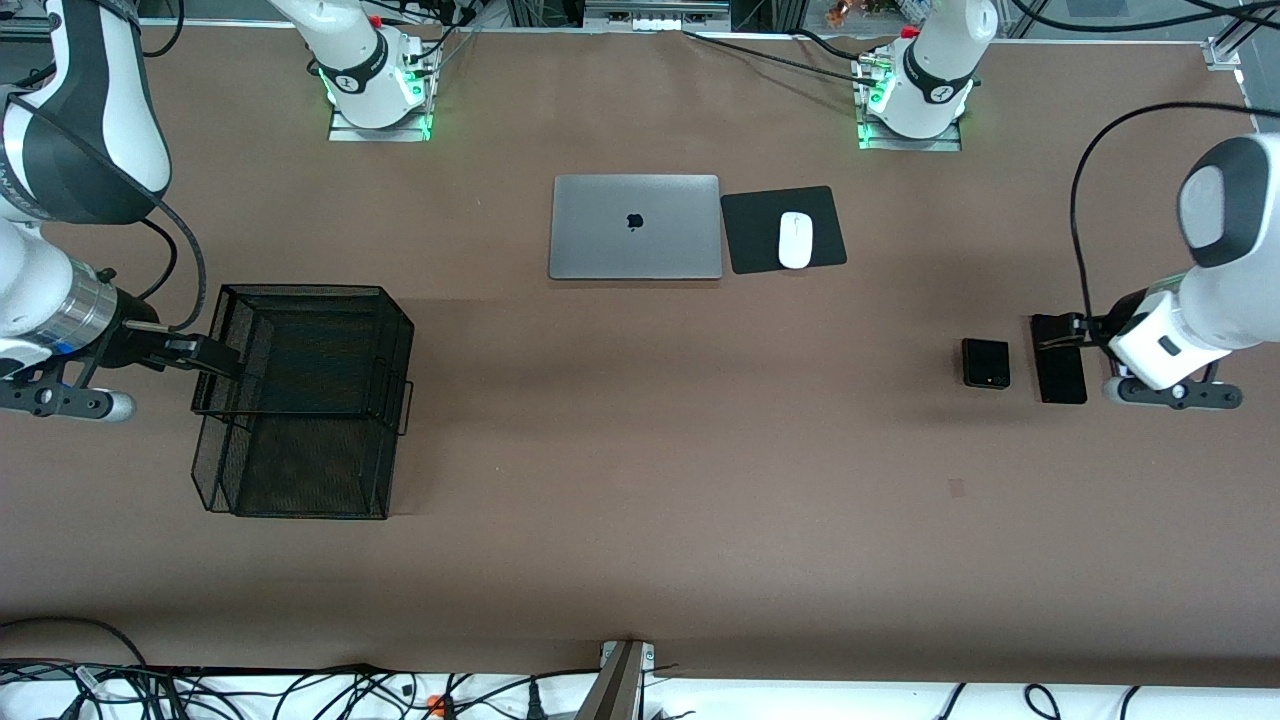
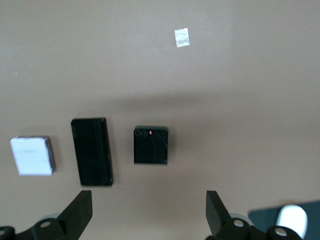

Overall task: Place phones with both arms
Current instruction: 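Reach the left gripper over the small black flip phone, then lower and grasp the flip phone with the left gripper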

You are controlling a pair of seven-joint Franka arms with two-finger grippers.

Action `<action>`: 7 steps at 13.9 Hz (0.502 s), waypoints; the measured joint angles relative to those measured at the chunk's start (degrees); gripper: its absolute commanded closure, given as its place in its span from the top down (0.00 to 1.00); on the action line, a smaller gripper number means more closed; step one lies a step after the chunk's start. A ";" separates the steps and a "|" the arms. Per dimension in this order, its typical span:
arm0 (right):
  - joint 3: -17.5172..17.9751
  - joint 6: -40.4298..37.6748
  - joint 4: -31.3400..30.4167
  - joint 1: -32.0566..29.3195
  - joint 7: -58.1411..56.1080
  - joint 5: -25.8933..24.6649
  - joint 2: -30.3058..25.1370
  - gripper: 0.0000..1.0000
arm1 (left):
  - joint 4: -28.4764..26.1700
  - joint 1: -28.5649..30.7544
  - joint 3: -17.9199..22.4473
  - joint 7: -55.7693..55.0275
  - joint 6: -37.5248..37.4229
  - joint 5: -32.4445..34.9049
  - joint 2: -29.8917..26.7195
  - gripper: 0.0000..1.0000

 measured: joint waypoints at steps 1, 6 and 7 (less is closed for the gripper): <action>0.00 -0.18 0.00 0.00 0.00 0.03 0.00 1.00 | -3.31 0.23 0.01 0.02 4.82 0.00 0.02 1.00; 0.00 -0.34 -0.03 0.00 0.00 0.04 0.07 1.00 | -18.81 1.63 0.01 0.14 26.17 0.01 0.15 1.00; 0.00 -0.34 -0.05 0.00 0.00 0.04 0.12 1.00 | -21.38 1.65 0.00 0.14 29.94 0.01 0.31 1.00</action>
